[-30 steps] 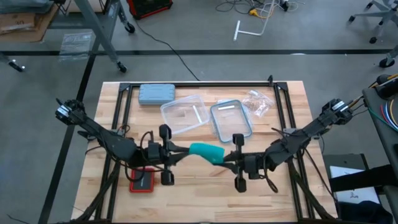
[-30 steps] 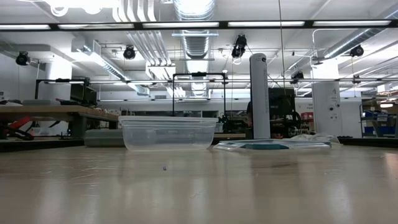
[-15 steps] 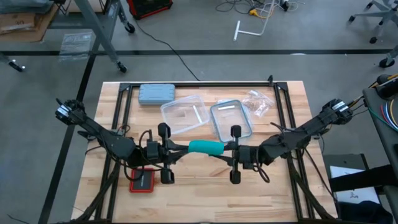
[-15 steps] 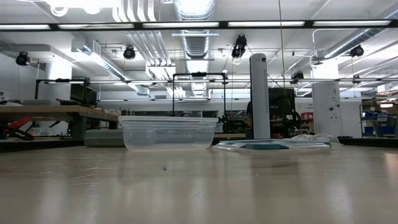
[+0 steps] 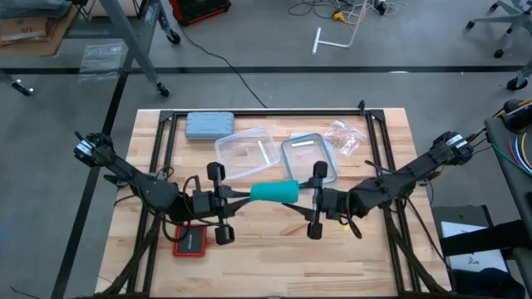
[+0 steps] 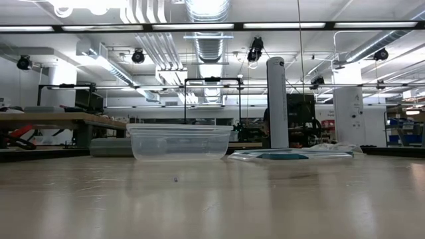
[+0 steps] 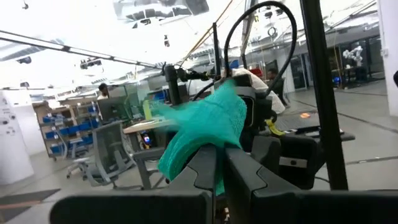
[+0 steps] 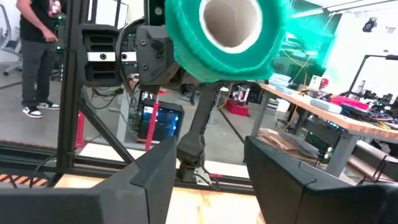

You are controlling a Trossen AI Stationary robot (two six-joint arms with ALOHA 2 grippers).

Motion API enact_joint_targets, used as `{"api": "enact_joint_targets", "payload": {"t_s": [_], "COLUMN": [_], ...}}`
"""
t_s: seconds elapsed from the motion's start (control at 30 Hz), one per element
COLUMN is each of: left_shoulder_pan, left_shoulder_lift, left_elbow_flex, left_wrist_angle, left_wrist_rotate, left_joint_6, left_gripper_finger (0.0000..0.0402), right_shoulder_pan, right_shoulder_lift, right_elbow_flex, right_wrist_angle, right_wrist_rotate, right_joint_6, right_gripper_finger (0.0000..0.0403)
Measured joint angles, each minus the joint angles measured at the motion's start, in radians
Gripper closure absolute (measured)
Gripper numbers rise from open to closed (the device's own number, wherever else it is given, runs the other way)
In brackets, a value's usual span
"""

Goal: Roll bandage
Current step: Roll the blue bandage

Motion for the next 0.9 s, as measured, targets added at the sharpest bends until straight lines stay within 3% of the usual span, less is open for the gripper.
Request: {"api": "enact_joint_targets", "payload": {"t_s": [0.17,0.43,0.6,0.7,0.77,0.9], "left_shoulder_pan": [0.003,0.003,-0.011,-0.026,-0.031,-0.041], "left_shoulder_lift": [0.0,0.001,-0.002,-0.011,-0.014,0.017], "left_elbow_flex": [0.0,0.0,0.001,0.001,0.001,0.001], "left_wrist_angle": [0.001,-0.002,-0.086,-0.237,-0.337,-0.426], "left_wrist_rotate": [-0.029,-0.042,-0.104,-0.099,-0.034,0.261], "left_joint_6": [0.031,0.033,-0.158,-0.329,-0.422,-0.437], "left_gripper_finger": [0.0398,0.0398,0.0398,0.0398,0.0398,0.0398], "right_shoulder_pan": [0.0,0.001,0.02,0.031,0.035,0.035], "right_shoulder_lift": [-0.002,-0.011,-0.076,-0.128,-0.158,-0.185], "right_elbow_flex": [0.0,0.0,-0.001,-0.001,-0.001,-0.017], "right_wrist_angle": [0.0,-0.049,-0.241,-0.358,-0.419,-0.487], "right_wrist_rotate": [-0.074,-0.076,0.078,0.09,0.057,-0.125], "right_joint_6": [0.013,-0.05,-0.077,-0.035,0.002,0.003], "right_gripper_finger": [0.0221,0.0236,0.0246,0.0251,0.0255,0.0263]}}
